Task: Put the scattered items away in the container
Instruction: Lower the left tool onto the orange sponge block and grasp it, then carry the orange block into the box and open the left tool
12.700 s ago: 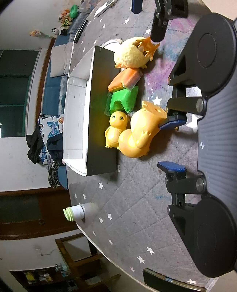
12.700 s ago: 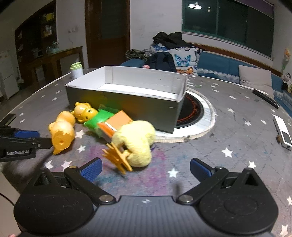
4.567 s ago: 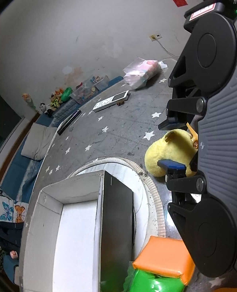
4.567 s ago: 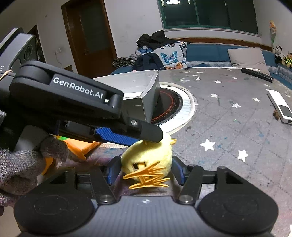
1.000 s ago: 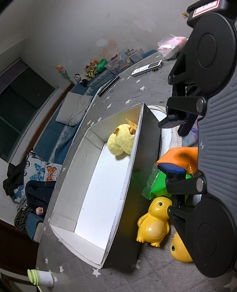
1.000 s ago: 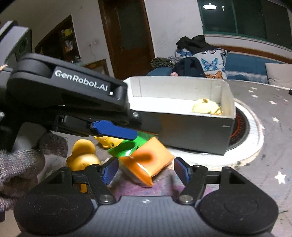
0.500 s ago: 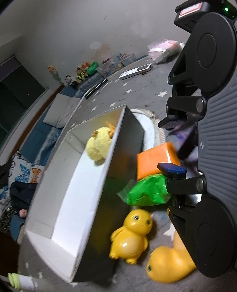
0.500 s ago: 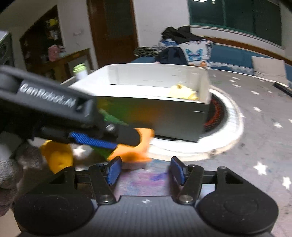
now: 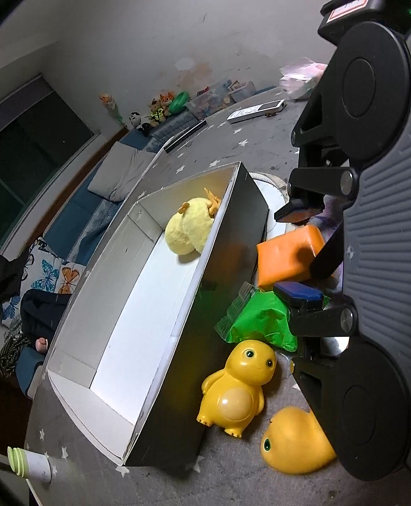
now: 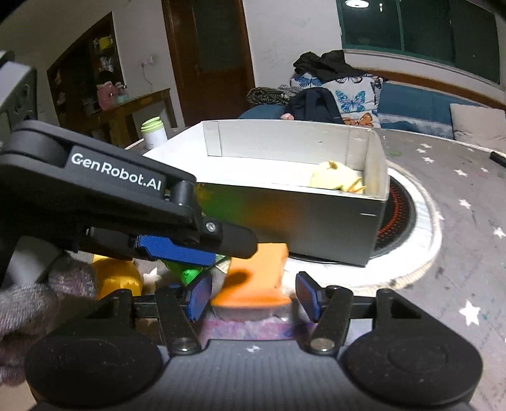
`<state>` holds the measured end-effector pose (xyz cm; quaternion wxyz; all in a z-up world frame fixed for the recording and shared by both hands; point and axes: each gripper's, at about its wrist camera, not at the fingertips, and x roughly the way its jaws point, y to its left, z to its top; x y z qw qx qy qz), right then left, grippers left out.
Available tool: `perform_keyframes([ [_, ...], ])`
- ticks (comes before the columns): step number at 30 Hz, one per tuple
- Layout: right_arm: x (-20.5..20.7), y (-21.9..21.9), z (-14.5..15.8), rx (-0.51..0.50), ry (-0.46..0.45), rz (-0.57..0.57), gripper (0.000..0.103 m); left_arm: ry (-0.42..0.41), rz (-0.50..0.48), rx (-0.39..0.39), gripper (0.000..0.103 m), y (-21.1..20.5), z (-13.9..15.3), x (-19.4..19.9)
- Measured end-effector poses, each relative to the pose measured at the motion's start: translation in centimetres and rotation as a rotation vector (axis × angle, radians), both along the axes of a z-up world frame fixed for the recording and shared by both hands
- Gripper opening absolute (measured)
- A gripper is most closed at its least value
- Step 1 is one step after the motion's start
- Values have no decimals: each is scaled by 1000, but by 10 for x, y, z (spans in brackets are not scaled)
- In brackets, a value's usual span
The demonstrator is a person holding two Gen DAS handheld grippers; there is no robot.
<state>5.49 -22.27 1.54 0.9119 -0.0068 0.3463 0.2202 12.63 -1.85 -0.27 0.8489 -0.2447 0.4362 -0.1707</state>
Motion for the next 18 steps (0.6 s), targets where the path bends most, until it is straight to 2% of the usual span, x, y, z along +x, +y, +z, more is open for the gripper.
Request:
perform_keyframes([
  [3,4,7,-5,-21,11,11,51,9,-5,0,44,-3,-2,3],
  [8,4,6,-6,-18,15,13,49,-8,-44,12,44,-13,-1,4],
  [12,1,3,-6,-9,17,3,48,15,-7,18,44,-13,-4,7],
  [18,-1,0,-7,1,15,-1,48,37,-18,83,44,-24,-4,12],
])
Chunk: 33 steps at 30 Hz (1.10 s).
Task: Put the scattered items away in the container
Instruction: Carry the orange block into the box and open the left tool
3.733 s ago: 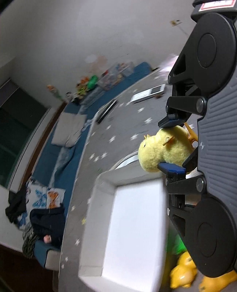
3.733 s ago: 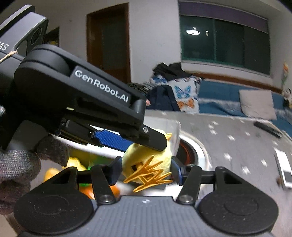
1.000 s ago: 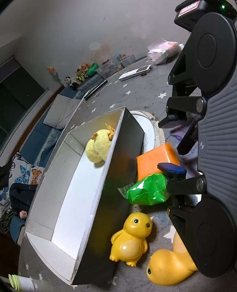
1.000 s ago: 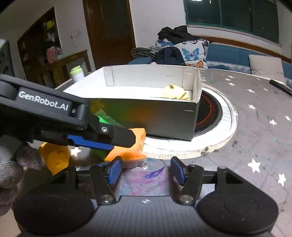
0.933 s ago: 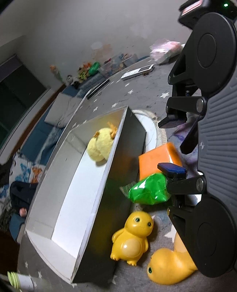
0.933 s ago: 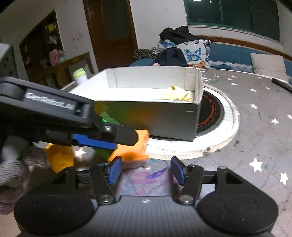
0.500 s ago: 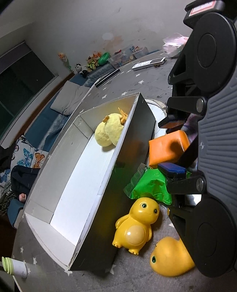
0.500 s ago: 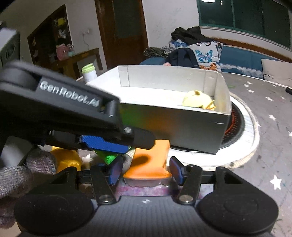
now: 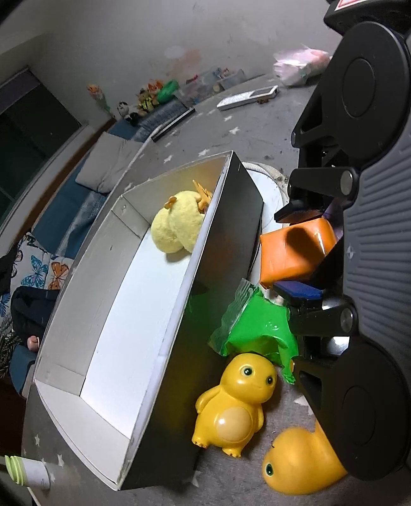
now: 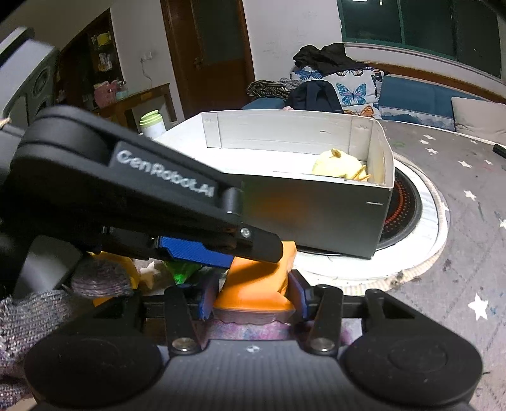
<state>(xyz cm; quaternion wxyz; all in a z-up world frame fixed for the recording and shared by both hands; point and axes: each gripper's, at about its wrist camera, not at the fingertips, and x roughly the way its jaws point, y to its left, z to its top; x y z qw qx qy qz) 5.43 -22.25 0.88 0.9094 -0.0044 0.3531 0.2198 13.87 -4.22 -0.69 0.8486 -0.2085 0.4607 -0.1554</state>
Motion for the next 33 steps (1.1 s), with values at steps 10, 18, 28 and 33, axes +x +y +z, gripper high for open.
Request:
perform_keyframes([
  [10,0,-2,-2,2,-14,-3,48,11,-54,97,47,-17,0,10],
  [18,-8,-7,2,19,-15,2,47,23,-35,56,44,-9,3,2],
  [28,-19,-5,38,44,-118,21,46,-94,-16,66,42,-4,50,-13],
  [33,-14,-5,62,56,-189,26,46,-169,-5,60,42,-1,76,-9],
])
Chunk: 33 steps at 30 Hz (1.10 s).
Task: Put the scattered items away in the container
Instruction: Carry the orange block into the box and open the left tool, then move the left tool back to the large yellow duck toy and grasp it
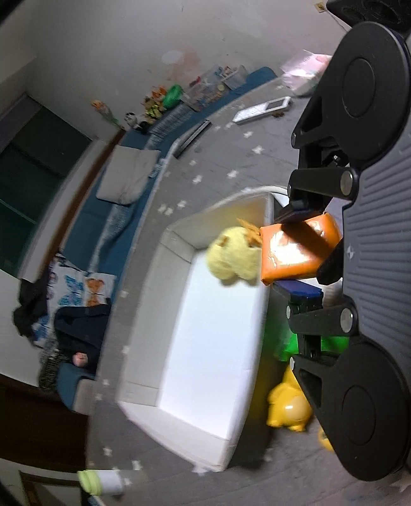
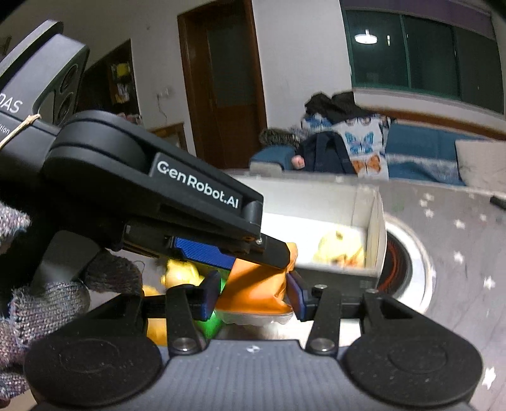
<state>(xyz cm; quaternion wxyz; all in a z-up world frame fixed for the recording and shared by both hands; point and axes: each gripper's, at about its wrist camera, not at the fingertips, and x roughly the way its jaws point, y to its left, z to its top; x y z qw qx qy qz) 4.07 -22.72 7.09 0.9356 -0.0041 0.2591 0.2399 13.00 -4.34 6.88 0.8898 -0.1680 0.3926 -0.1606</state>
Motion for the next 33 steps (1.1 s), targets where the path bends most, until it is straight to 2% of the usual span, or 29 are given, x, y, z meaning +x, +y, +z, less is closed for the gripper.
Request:
perform_keyframes([
  [7,38,13,15,-11,-43,-10,44,-41,33,-3,39,4,16,37],
  [11,65,21,10,-24,-30,-22,43,-29,41,-6,39,6,12,61],
  [17,97,23,-1,10,27,-46,41,10,53,-22,39,11,-4,84],
  [26,111,21,-24,11,94,-53,41,52,58,-40,39,17,-22,86],
  [33,98,19,-21,-5,75,-49,42,23,48,-25,39,18,-18,70],
])
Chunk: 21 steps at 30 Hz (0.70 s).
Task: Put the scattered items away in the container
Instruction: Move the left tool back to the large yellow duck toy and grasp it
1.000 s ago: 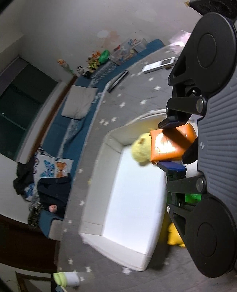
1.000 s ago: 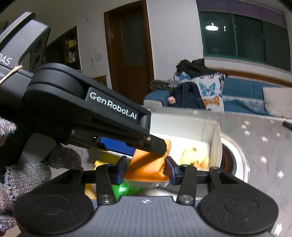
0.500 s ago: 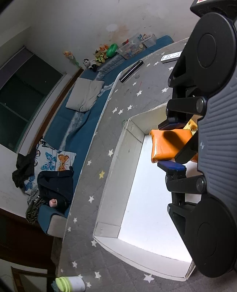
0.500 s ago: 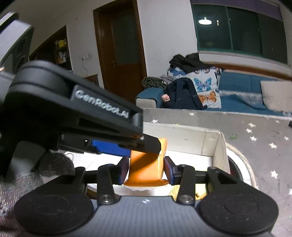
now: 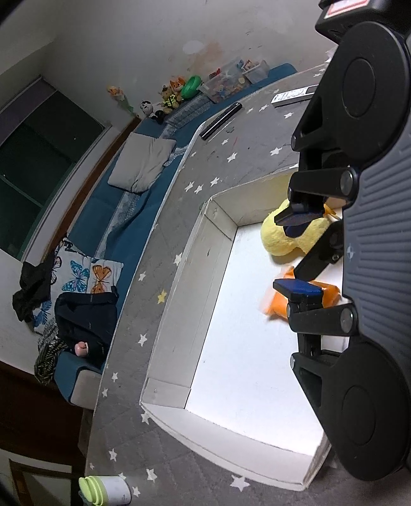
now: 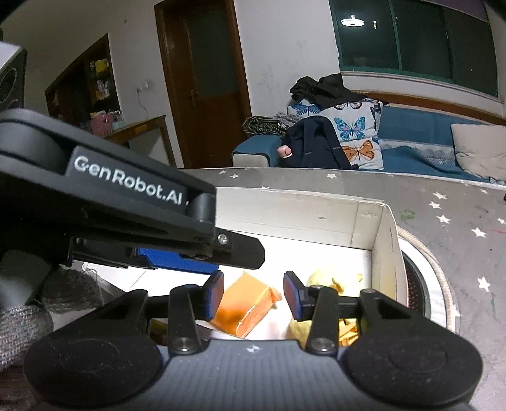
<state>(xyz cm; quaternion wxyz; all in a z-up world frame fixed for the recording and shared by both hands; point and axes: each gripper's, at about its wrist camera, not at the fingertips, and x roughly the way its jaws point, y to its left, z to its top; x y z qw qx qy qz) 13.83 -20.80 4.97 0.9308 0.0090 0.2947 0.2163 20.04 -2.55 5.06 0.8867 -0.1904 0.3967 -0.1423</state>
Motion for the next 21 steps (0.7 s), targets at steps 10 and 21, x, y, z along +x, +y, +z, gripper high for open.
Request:
perform_keyframes([
  [10,-43,-5,12,-8,-42,23,52,-50,-2,21,39,16,8,-43],
  [21,-90,3,-3,8,2,81,52,-40,14,64,39,36,-3,-83],
])
